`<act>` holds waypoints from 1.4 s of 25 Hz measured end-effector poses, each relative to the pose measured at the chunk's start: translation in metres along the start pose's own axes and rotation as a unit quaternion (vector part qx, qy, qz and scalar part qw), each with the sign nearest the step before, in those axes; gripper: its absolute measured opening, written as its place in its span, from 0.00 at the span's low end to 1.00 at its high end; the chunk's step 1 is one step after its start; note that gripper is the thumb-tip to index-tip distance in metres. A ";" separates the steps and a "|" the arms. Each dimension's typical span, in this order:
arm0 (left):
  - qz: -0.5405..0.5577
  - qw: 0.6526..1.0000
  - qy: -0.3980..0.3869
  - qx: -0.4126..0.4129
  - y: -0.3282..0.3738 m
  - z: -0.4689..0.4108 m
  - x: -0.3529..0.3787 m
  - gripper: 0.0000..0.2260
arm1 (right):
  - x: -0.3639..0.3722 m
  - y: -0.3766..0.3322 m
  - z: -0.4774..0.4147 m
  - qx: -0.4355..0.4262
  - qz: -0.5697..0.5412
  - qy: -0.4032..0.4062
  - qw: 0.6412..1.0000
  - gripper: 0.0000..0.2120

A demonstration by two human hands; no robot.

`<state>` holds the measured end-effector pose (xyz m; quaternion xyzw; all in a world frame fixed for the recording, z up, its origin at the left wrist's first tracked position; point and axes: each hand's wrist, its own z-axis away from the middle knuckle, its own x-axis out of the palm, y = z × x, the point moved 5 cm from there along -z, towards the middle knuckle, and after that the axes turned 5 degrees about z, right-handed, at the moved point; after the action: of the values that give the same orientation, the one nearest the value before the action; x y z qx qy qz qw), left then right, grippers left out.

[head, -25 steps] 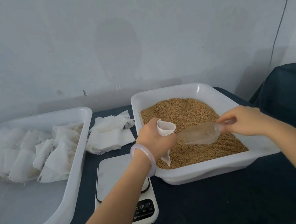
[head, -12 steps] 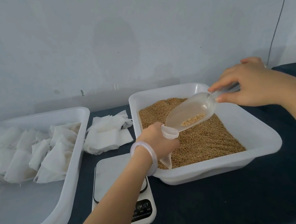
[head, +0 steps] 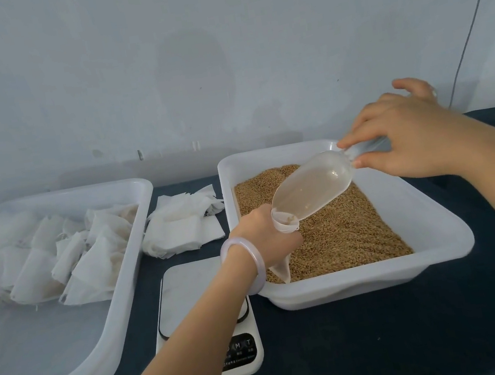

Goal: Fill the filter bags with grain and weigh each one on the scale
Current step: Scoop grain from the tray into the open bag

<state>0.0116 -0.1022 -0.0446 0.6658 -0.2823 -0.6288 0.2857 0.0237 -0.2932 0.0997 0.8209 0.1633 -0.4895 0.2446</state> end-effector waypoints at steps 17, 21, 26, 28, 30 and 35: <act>0.028 0.999 0.027 0.004 -0.004 -0.001 -0.002 0.08 | 0.132 0.006 0.041 0.118 -0.150 -0.228 0.955 0.14; 0.006 1.000 0.008 0.003 -0.003 -0.002 0.001 0.09 | 0.111 0.020 0.044 0.150 -0.292 -0.203 0.922 0.09; -0.026 1.000 0.002 -0.009 -0.003 -0.001 0.002 0.12 | 0.052 0.031 0.023 0.135 -0.271 -0.109 0.947 0.09; -0.021 1.000 0.002 -0.017 -0.003 -0.001 0.002 0.11 | 0.033 0.028 0.016 0.107 -0.233 -0.092 0.962 0.09; -0.020 1.000 0.001 -0.019 -0.002 -0.001 0.001 0.11 | 0.021 0.022 0.011 0.080 -0.153 -0.074 0.982 0.10; -0.028 0.999 -0.001 -0.021 -0.002 0.000 0.001 0.13 | 0.001 0.000 0.006 0.018 -0.010 -0.006 1.000 0.13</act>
<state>0.0115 -0.1017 -0.0463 0.6665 -0.2503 -0.6433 0.2814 0.0196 -0.2967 0.0962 0.8207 0.1616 -0.4994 0.2255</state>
